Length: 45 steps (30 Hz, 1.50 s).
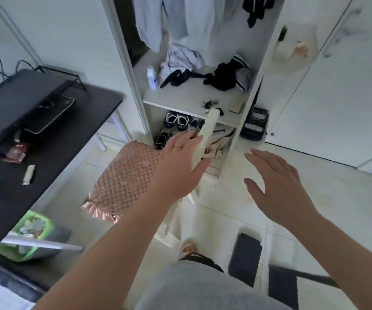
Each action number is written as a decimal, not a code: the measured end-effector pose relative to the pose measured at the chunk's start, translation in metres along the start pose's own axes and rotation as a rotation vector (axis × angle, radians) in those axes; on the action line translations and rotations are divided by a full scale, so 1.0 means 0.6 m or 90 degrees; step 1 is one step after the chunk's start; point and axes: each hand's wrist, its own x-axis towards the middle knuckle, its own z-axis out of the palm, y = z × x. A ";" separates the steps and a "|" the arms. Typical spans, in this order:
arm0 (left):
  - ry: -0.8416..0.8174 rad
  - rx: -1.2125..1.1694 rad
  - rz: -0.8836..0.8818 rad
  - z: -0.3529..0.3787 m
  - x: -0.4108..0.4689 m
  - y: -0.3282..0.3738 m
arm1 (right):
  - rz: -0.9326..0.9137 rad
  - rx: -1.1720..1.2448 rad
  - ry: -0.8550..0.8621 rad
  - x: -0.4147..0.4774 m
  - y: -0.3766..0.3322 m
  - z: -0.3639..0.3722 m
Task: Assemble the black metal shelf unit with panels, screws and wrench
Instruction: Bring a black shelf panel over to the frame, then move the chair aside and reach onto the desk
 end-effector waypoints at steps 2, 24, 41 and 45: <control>-0.009 0.013 -0.068 -0.008 0.022 -0.039 | -0.041 -0.001 -0.011 0.052 -0.017 0.001; -0.174 -0.271 -0.547 0.121 0.049 -0.299 | -0.321 -0.349 -0.444 0.450 -0.151 0.177; -0.234 -0.407 -0.939 0.234 0.112 -0.323 | -0.318 -0.373 -0.958 0.561 -0.118 0.480; -0.199 -0.581 -1.091 0.246 0.117 -0.316 | -0.047 -0.253 -1.014 0.554 -0.112 0.510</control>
